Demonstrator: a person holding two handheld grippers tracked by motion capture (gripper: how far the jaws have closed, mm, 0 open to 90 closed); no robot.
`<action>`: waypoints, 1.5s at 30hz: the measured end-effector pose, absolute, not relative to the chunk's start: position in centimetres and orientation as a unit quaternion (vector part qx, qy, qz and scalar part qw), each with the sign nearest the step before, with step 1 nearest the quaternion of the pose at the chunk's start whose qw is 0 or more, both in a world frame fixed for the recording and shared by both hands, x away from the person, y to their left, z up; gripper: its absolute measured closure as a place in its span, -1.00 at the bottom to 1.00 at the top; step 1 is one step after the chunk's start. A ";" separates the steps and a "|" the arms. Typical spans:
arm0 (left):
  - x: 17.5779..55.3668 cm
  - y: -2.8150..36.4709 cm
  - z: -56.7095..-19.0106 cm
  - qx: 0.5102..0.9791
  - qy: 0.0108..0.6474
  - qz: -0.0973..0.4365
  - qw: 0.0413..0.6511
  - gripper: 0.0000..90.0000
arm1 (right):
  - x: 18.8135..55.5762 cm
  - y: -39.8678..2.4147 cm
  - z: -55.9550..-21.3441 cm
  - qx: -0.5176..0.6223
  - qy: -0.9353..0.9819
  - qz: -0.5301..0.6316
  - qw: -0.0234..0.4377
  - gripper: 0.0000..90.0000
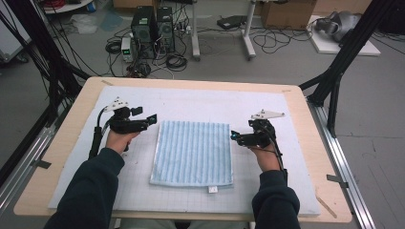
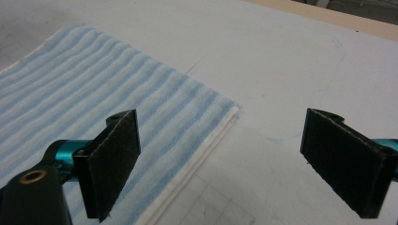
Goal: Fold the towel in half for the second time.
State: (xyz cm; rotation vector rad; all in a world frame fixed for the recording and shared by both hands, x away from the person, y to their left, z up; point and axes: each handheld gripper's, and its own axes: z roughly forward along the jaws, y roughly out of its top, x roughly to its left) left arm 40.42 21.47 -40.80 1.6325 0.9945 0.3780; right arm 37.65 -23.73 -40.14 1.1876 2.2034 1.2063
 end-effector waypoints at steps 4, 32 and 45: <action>41.6 20.8 -41.9 0.711 0.432 0.161 0.531 -0.48 | 38.4 -23.2 -40.3 0.423 0.785 0.416 0.177 -0.74; 43.9 16.6 -45.0 0.803 0.401 0.170 0.408 0.67 | 39.7 -23.1 -41.8 0.441 0.787 0.401 0.161 -0.74; 43.7 16.5 -45.1 0.797 0.406 0.167 0.414 0.88 | 41.0 -22.6 -42.4 0.462 0.780 0.387 0.168 -0.66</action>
